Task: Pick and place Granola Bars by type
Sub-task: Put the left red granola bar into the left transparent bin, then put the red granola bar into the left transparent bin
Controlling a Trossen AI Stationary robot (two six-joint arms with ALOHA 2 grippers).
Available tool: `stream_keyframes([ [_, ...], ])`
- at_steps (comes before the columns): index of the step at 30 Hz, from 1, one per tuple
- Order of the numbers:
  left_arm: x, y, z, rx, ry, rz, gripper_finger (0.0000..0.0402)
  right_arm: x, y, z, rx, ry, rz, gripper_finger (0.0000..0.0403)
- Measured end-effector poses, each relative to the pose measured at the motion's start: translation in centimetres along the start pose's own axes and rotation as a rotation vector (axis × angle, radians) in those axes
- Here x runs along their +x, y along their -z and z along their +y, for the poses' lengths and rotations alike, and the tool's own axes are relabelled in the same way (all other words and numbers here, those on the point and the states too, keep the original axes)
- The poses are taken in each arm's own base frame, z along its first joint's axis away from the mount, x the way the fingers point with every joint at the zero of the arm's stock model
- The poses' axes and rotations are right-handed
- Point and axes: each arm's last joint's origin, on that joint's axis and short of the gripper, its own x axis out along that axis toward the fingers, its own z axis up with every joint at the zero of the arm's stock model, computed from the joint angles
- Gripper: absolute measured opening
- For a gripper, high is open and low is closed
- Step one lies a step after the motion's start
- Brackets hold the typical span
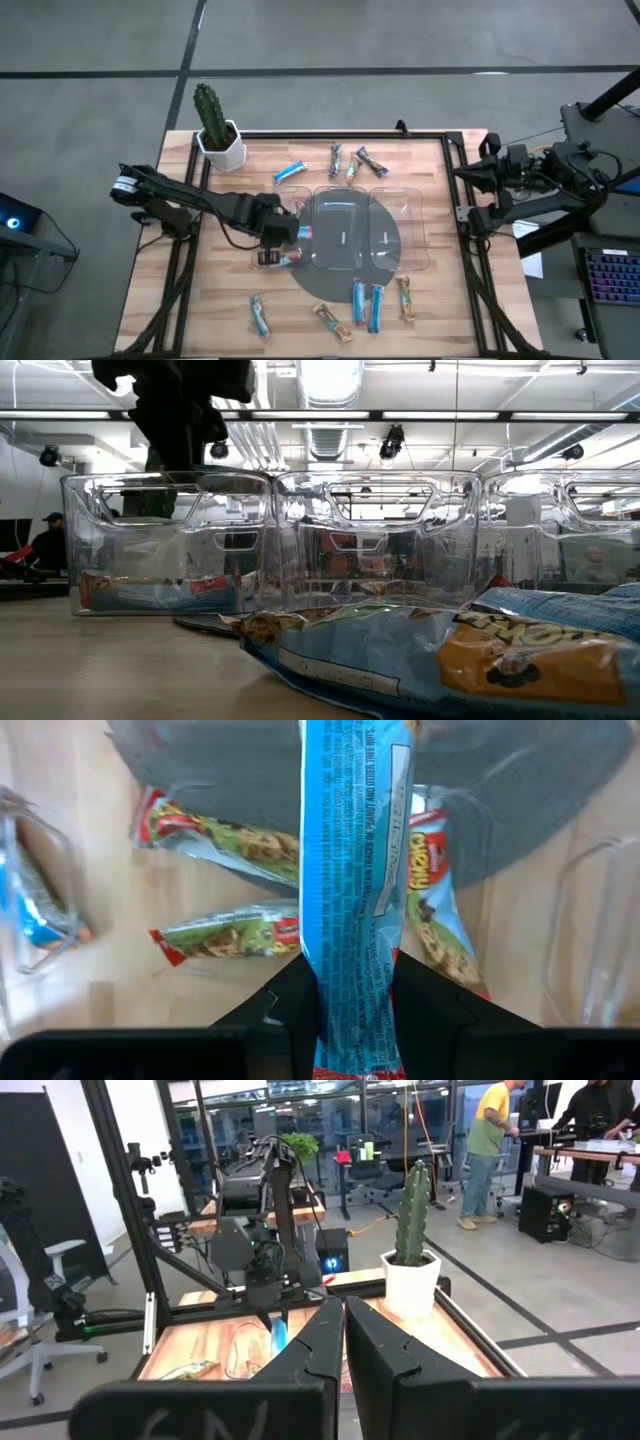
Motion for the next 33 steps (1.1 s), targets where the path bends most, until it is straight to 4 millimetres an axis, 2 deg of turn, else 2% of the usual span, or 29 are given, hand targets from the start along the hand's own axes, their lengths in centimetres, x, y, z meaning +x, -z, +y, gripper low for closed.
stream_keyframes([
  [11,0.02,0.12,-0.11,-0.001,0.040,0.019,0.0100,0.00,0.00,0.00,0.000,0.000,0.000,0.0008],
  [19,0.07,0.52,0.08,-0.014,0.016,0.062,0.0185,0.00,0.00,0.00,0.000,0.000,0.000,0.0008],
  [22,0.13,0.63,0.20,-0.019,0.012,0.078,0.0204,0.00,0.00,0.00,0.000,0.000,0.000,0.0008],
  [30,0.07,0.60,0.12,-0.064,0.037,0.083,0.0209,0.00,0.00,0.00,0.016,0.001,0.000,0.0008],
  [33,-0.61,0.14,-0.02,-0.106,0.091,0.070,0.0207,0.00,0.00,0.00,0.018,0.000,0.000,0.0008],
])
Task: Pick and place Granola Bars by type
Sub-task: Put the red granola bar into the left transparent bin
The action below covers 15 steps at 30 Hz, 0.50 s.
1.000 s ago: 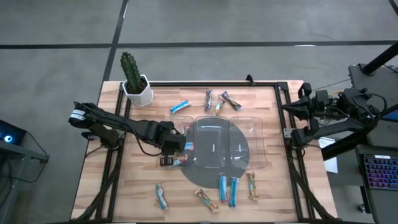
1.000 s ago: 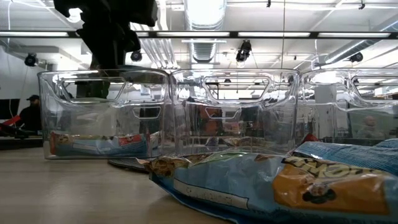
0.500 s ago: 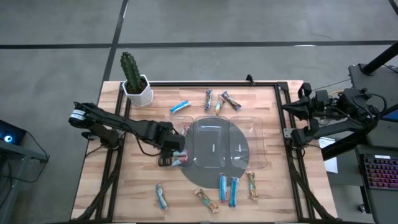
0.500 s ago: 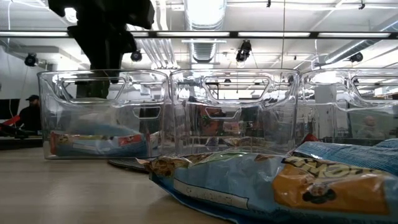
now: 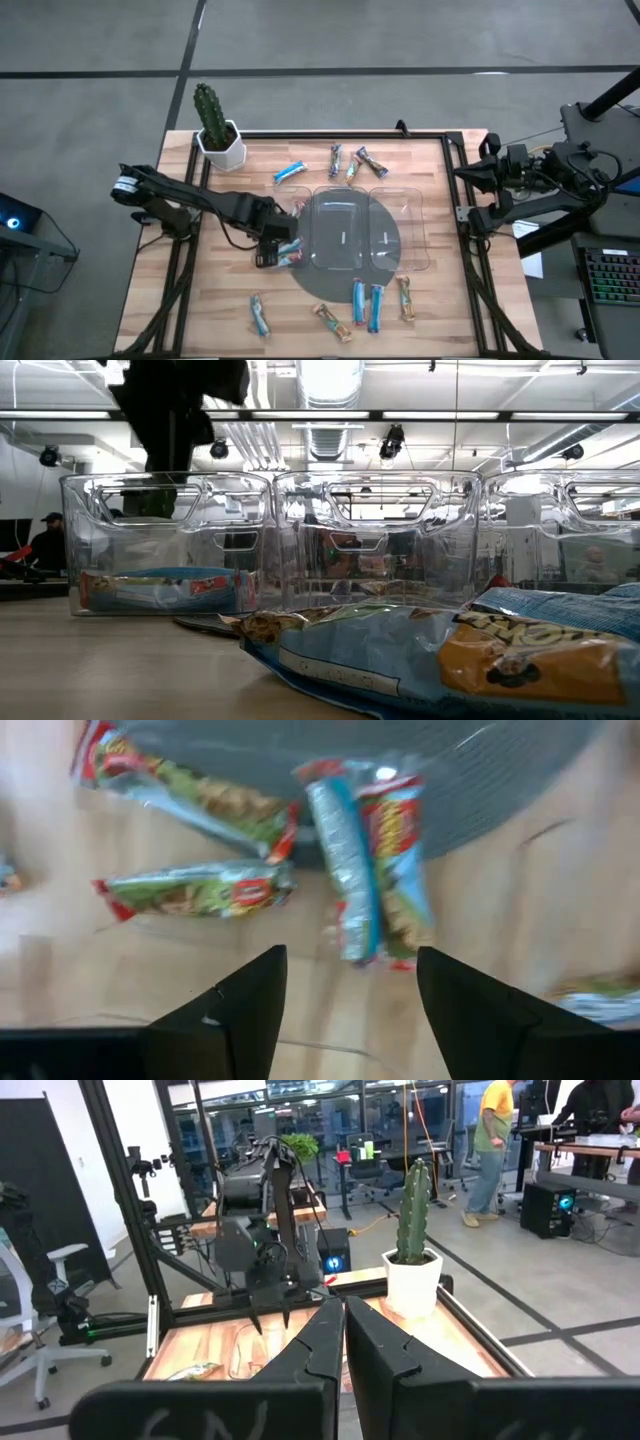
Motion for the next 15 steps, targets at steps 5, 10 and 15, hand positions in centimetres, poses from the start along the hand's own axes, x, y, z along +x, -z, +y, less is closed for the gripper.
stream_keyframes([
  [5,-3.0,-1.5,-0.8,0.000,0.081,-0.113,0.0195,0.0,0.0,0.0,-0.001,0.000,0.000,0.0009],
  [10,-6.4,-3.1,-1.5,0.005,0.144,-0.274,0.0164,0.0,0.0,0.0,0.000,0.000,0.000,0.0008],
  [15,-9.2,-4.1,-1.7,-0.001,0.186,-0.404,0.0117,0.0,0.0,0.0,0.000,0.000,0.000,0.0008],
])
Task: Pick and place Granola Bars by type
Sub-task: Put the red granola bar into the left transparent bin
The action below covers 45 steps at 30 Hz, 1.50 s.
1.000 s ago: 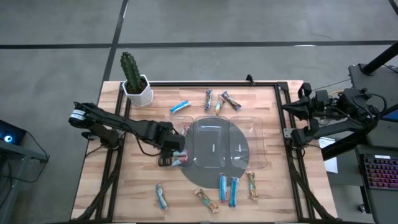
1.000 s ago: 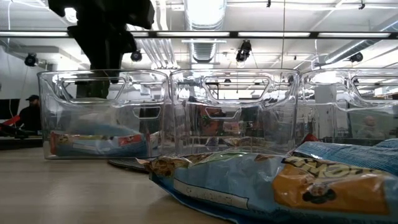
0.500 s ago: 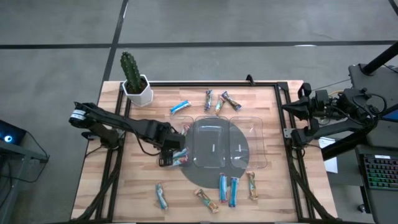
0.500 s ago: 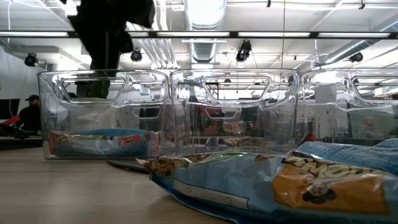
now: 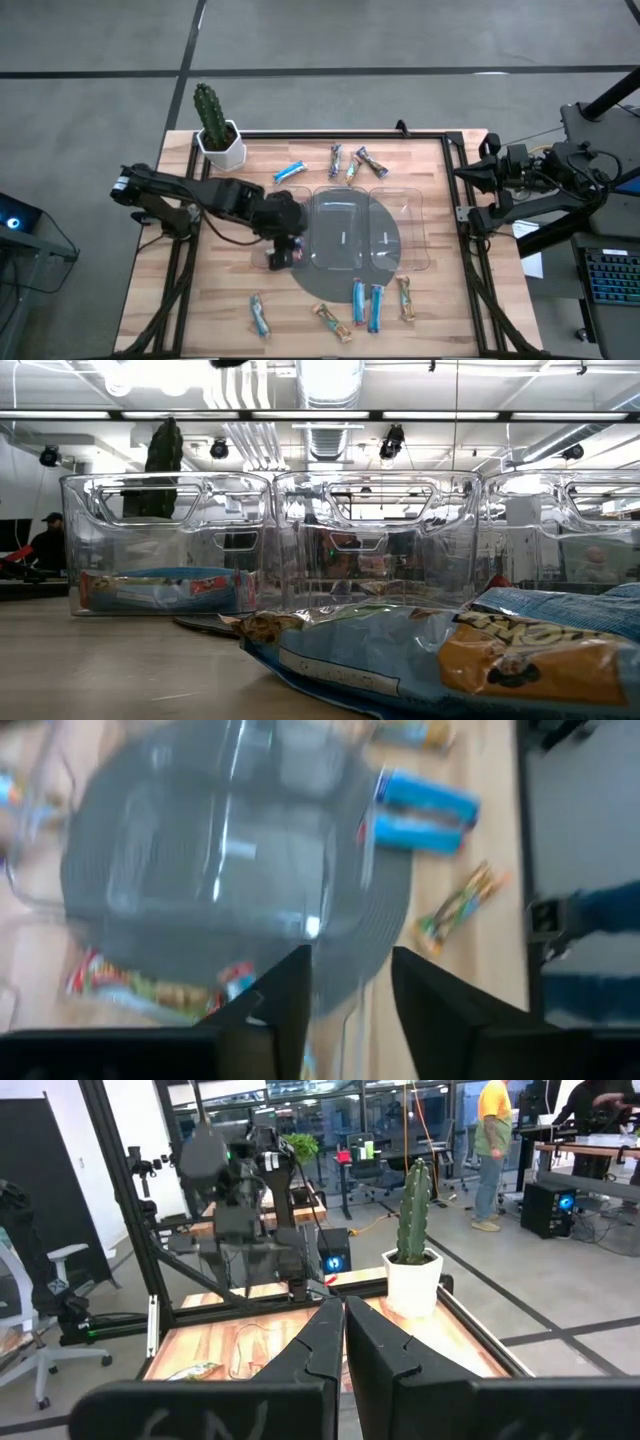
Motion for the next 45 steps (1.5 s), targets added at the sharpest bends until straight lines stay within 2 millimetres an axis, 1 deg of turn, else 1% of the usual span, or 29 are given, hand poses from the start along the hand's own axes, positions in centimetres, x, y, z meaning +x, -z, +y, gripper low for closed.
stream_keyframes([
  [6,-1.5,-1.7,-1.1,0.038,0.065,-0.158,0.0053,0.0,0.0,0.0,0.000,-0.001,-0.001,0.0008],
  [10,-1.9,-2.0,-1.8,0.050,0.102,-0.224,0.0015,0.0,-0.2,0.1,0.004,-0.018,-0.014,0.0008],
  [12,-2.1,-2.1,-2.3,0.058,0.118,-0.252,0.0004,0.1,-0.2,0.2,0.004,-0.031,-0.013,0.0009],
  [15,-2.7,-2.0,-3.0,0.074,0.091,-0.298,0.0001,0.8,-0.5,0.5,0.000,-0.077,-0.024,0.0009],
  [18,-4.0,-1.6,-3.3,0.091,0.021,-0.353,0.0000,2.2,-1.0,1.1,-0.027,-0.142,-0.039,0.0008],
  [22,-6.8,-1.1,-3.4,0.099,-0.061,-0.471,0.0000,4.8,-1.4,2.1,-0.062,-0.209,-0.035,0.0008],
  [24,-8.3,-0.7,-3.3,0.108,-0.066,-0.508,0.0000,6.2,-1.7,2.6,-0.083,-0.247,-0.030,0.0008],
  [27,-10.1,-0.2,-2.9,0.111,-0.055,-0.542,0.0000,7.6,-2.4,3.3,-0.108,-0.326,-0.027,0.0008],
  [31,-11.9,0.6,-2.2,0.103,-0.072,-0.558,0.0000,9.8,-4.0,4.4,-0.121,-0.404,-0.017,0.0009],
  [35,-12.8,1.5,-1.4,0.099,-0.149,-0.543,0.0000,12.0,-5.7,6.0,-0.219,-0.480,-0.021,0.0008],
  [40,-13.7,2.5,-0.6,0.098,-0.206,-0.512,0.0000,14.0,-7.8,8.1,-0.372,-0.541,-0.015,0.0008],
  [45,-14.0,3.2,-0.2,0.101,-0.259,-0.484,0.0000,16.7,-8.4,10.1,-0.438,-0.583,0.074,0.0009],
])
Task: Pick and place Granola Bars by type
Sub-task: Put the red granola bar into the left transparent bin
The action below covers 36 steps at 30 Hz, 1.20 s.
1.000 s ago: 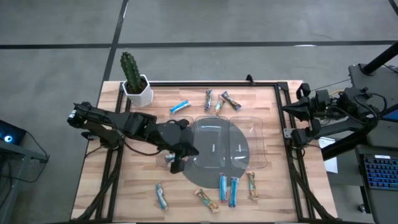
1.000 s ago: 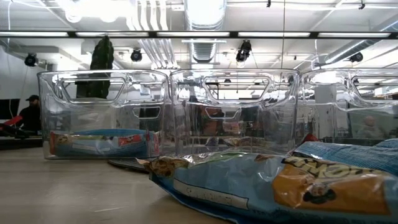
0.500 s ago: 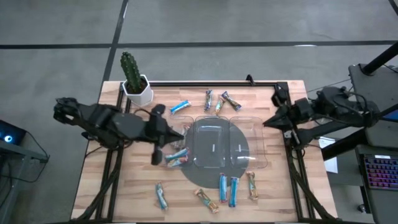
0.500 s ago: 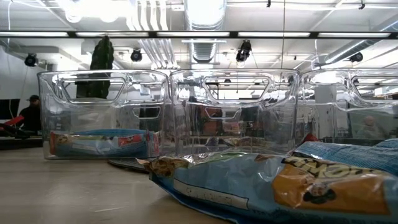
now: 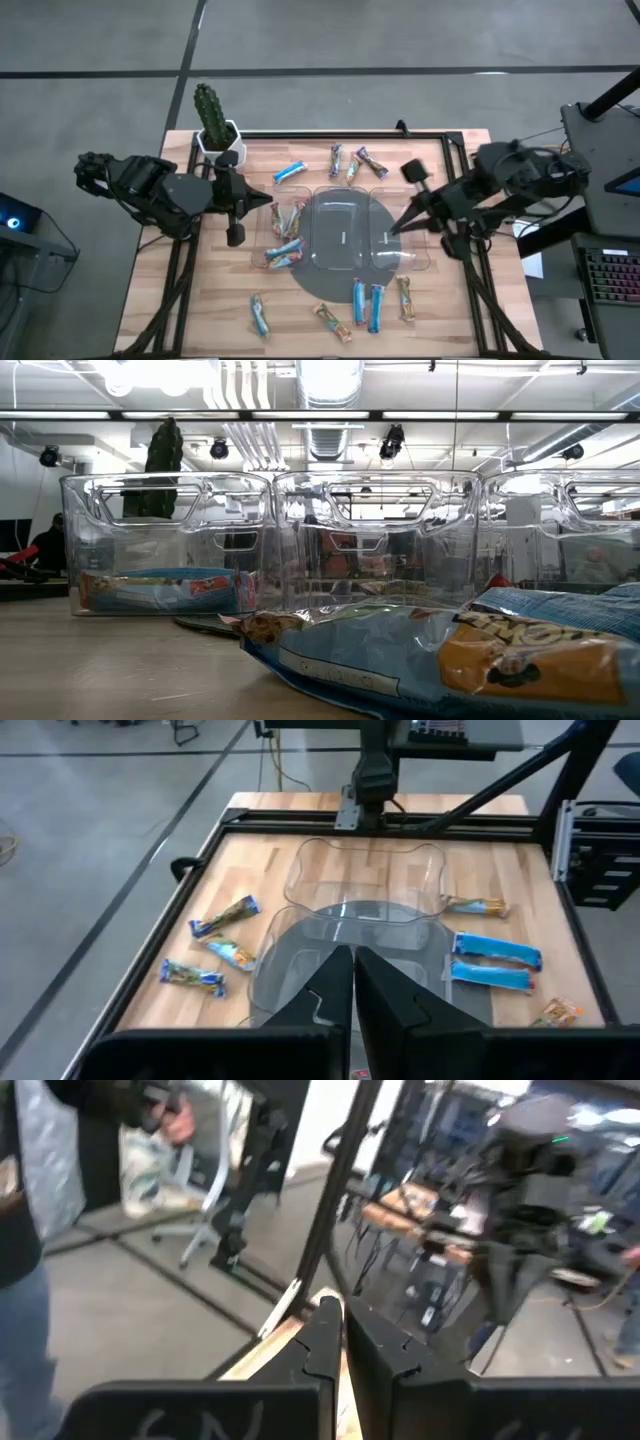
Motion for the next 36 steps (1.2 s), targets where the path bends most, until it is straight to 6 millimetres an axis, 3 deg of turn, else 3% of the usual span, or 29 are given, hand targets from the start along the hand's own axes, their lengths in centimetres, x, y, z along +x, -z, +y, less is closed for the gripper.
stream_keyframes([
  [7,-0.2,0.2,0.3,0.010,-0.025,0.010,0.0000,3.8,-0.5,0.6,-0.208,-0.131,0.184,0.0008],
  [16,-0.3,0.7,0.4,0.038,-0.035,0.057,0.0000,8.6,-1.4,1.3,-0.165,-0.207,0.257,0.0009],
  [22,-0.3,0.9,0.4,0.044,-0.042,0.071,0.0000,11.5,-0.7,1.4,0.002,-0.219,0.359,0.0009],
  [30,-0.3,1.1,0.5,0.058,-0.049,0.096,0.0000,14.0,0.9,2.7,-0.045,-0.275,0.539,0.0011],
  [36,-0.7,1.4,0.8,0.047,-0.056,0.117,0.0000,15.7,3.3,3.9,-0.029,-0.345,0.702,0.0058],
])
